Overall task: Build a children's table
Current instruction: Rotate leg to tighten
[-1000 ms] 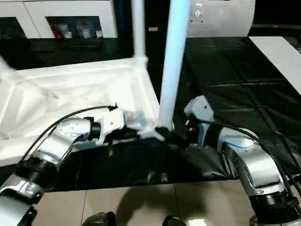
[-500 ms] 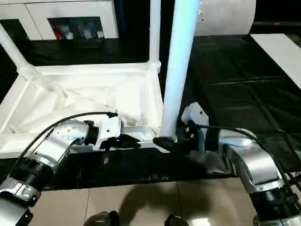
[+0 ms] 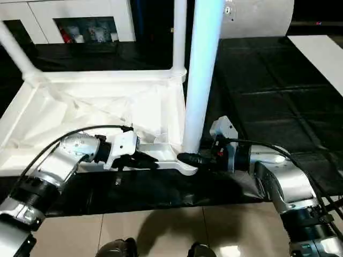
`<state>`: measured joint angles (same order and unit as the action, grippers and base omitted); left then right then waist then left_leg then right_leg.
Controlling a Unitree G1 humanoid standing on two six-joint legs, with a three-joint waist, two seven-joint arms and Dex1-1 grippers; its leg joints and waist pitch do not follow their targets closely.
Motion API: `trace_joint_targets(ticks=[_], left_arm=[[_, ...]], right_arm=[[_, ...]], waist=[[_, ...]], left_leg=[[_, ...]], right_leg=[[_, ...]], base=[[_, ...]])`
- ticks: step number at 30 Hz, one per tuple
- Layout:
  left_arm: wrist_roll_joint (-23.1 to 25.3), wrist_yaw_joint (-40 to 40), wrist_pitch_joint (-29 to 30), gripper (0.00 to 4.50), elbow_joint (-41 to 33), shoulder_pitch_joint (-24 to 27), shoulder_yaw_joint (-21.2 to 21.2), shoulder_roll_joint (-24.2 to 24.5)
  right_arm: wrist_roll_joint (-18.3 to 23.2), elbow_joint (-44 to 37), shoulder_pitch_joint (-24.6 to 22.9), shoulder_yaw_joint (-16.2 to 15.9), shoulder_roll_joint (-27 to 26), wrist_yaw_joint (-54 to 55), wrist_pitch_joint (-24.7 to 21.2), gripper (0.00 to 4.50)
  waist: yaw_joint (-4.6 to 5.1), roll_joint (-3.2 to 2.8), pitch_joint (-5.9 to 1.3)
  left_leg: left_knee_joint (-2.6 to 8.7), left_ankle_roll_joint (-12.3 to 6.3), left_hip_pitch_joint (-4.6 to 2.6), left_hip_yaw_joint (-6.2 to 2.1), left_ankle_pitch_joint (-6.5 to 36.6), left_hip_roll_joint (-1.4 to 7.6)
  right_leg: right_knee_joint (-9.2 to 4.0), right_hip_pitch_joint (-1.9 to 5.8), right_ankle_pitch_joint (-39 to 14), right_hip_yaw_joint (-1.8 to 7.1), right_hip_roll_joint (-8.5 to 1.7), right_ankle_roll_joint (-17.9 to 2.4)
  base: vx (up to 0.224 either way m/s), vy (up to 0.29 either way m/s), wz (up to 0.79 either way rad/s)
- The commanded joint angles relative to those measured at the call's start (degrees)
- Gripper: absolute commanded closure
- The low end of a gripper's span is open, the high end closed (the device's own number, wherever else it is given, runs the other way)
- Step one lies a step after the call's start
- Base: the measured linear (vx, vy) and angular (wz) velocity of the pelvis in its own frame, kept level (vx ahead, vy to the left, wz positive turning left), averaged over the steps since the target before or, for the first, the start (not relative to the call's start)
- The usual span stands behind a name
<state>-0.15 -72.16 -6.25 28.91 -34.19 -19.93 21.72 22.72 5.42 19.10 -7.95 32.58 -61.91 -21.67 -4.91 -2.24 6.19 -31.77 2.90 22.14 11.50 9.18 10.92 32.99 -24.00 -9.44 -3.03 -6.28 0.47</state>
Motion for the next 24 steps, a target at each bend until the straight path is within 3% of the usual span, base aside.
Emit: trace_joint_targets(ticks=[1, 6, 8, 9, 10, 11, 12, 13, 14, 15, 17, 18, 19, 20, 22, 23, 24], left_arm=[[2.4, 0.2, -0.6, 4.5, 1.7, -1.0, -1.6, -0.1], [2.7, 3.0, 3.4, 4.5, 3.0, -2.1, -0.7, -0.8], [2.3, 4.6, 6.0, 4.5, 2.7, -2.3, 0.1, -1.1], [2.0, 8.2, 9.6, 4.5, 2.4, -3.1, 1.4, -2.4], [1.9, 8.7, 10.1, 4.5, 2.4, -3.3, 1.7, -2.6], [1.7, 10.4, 11.5, 4.5, 2.5, -3.8, 2.5, -3.3], [1.5, 12.3, 12.6, 4.5, 2.5, -3.9, 3.2, -4.0], [1.4, 13.5, 13.3, 4.5, 2.4, -4.0, 3.6, -4.4], [1.5, 14.0, 13.7, 4.5, 2.2, -3.9, 3.7, -4.5], [1.3, 16.6, 15.4, 4.5, 1.8, -3.9, 4.5, -5.8], [1.4, 20.1, 17.3, 4.5, 1.9, -4.2, 5.4, -7.8], [1.6, 21.5, 17.9, 4.5, 2.0, -4.3, 5.7, -8.6], [1.6, 21.5, 17.9, 4.5, 2.0, -4.3, 5.7, -8.6], [2.5, 24.2, 18.6, 4.5, 2.4, -4.7, 6.0, -9.3], [4.6, 32.0, 22.1, 4.5, 2.5, -5.7, 7.2, -11.9], [4.8, 33.7, 23.0, 4.5, 2.2, -5.9, 7.6, -12.7], [4.8, 35.5, 24.5, 4.5, 1.2, -5.8, 8.2, -14.0]], right_arm=[[0.7, 1.0, -0.4, -2.9, -1.3, -2.9, -0.1, 2.33], [0.5, 1.3, -0.7, -3.2, -4.3, -0.4, -0.7, 2.41], [0.1, 0.0, -1.2, -3.1, -7.1, 4.1, -2.9, 2.41], [-1.1, -0.3, -1.0, -3.2, -11.1, 10.5, -4.3, 2.41], [-1.4, -0.3, -0.9, -3.3, -11.7, 11.4, -4.5, 2.41], [-2.3, -0.1, -0.6, -3.7, -13.6, 14.3, -5.1, 2.41], [-3.5, 0.3, -0.5, -4.1, -15.1, 16.9, -5.4, 2.41], [-4.3, 0.5, -0.4, -4.3, -16.1, 18.5, -5.5, 2.41], [-4.7, 0.4, -0.4, -4.4, -16.6, 19.4, -5.8, 2.41], [-6.1, 0.1, -0.1, -4.2, -19.1, 24.2, -8.1, 2.42], [-7.4, -0.1, 0.4, -3.5, -22.0, 29.9, -11.0, 2.44], [-7.9, -0.1, 0.6, -3.3, -23.0, 31.7, -11.9, 2.44], [-7.9, -0.1, 0.6, -3.3, -23.0, 31.7, -11.9, 2.44], [-9.1, 0.1, 0.9, -3.2, -24.4, 34.4, -12.6, 2.44], [-11.3, 2.4, 2.2, -0.8, -30.0, 44.3, -13.9, 2.44], [-11.8, 2.9, 2.5, -0.5, -31.2, 46.3, -13.5, 2.44], [-12.3, 3.6, 2.7, 0.1, -33.1, 48.7, -11.5, 2.44]], waist=[[0.73, 0.44, -2.73], [0.86, 0.24, -2.37], [1.03, 0.77, -2.12], [1.31, 0.67, -2.13], [1.7, 0.9, -1.91], [2.08, 0.9, -1.71], [2.0, 0.14, -1.09], [2.54, 0.54, -0.98], [2.62, 0.53, -1.0], [2.96, 0.34, -0.41], [3.42, 0.25, -0.45], [3.71, 0.69, -0.28], [3.76, 0.46, -0.19], [3.85, 0.89, -0.11], [3.96, 0.57, -0.12], [4.05, 0.09, -0.02], [4.18, -0.66, 0.37]], left_leg=[[3.99, -2.17, -1.19, -0.71, 17.9, 2.19], [4.31, -1.25, -1.29, -0.78, 20.3, 2.21], [4.56, -0.54, -1.17, -0.96, 21.4, 2.11], [4.7, -0.02, -1.16, -1.15, 21.8, 2.07], [4.8, 0.54, -1.28, -1.28, 22.9, 1.96], [4.84, 1.05, -1.35, -1.44, 23.9, 1.85], [5.09, 1.34, -1.32, -1.69, 25.0, 1.77], [5.12, 1.91, -1.47, -1.87, 27.4, 1.72], [5.16, 2.06, -1.52, -2.05, 28.0, 1.7], [5.41, 2.18, -1.65, -2.18, 30.0, 1.72], [5.67, 2.59, -1.43, -2.57, 30.5, 1.54], [5.89, 2.53, -1.12, -2.8, 30.2, 1.51], [6.01, 2.63, -1.57, -2.85, 31.2, 1.49], [5.96, 2.44, -1.78, -2.81, 31.6, 1.46], [6.35, 2.66, -1.86, -2.87, 31.0, 1.39], [6.48, 3.09, -1.95, -2.89, 31.3, 1.51], [6.74, 3.47, -1.95, -3.29, 33.5, 1.38]], right_leg=[[-4.02, 2.19, -16.3, 1.98, -1.71, -12.7], [-4.44, 1.98, -19.9, 2.01, -1.74, -12.1], [-4.69, 1.88, -24.0, 2.07, -1.92, -10.8], [-4.82, 1.82, -25.9, 2.05, -2.01, -10.0], [-5.08, 1.4, -28.8, 2.01, -2.05, -9.2], [-5.35, 1.17, -31.8, 1.99, -2.08, -8.1], [-5.6, 0.89, -33.4, 1.92, -2.19, -7.4], [-6.01, 0.77, -36.3, 1.74, -2.09, -6.0], [-6.06, 0.79, -37.1, 1.7, -2.15, -5.5], [-6.55, 0.33, -38.8, 1.69, -2.04, -4.5], [-6.45, 0.68, -39.2, 1.49, -2.06, -3.8], [-6.4, 0.85, -39.2, 1.36, -2.08, -3.4], [-6.89, 0.4, -40.1, 1.46, -2.04, -2.7], [-7.15, 0.2, -40.4, 1.53, -1.99, -2.4], [-7.14, 0.27, -37.9, 1.7, -1.98, -2.8], [-7.1, 0.01, -37.2, 1.82, -1.96, -3.2], [-7.24, 0.23, -36.8, 1.36, -1.8, -2.9]], base=[[0.0, 0.0, 0.0], [0.0, 0.0, 0.0], [0.0, 0.0, 0.0], [0.0, 0.0, 0.0], [0.0, 0.0, 0.0], [0.0, 0.0, 0.0], [0.0, 0.0, 0.0], [0.0, 0.0, 0.0], [0.0, 0.0, 0.0], [0.0, 0.0, 0.0], [0.0, 0.0, 0.0], [0.0, 0.0, 0.0], [0.0, 0.0, 0.0], [0.0, 0.0, 0.0], [0.0, 0.0, 0.0], [0.0, 0.0, 0.0], [-0.032, 0.051, -0.07]])
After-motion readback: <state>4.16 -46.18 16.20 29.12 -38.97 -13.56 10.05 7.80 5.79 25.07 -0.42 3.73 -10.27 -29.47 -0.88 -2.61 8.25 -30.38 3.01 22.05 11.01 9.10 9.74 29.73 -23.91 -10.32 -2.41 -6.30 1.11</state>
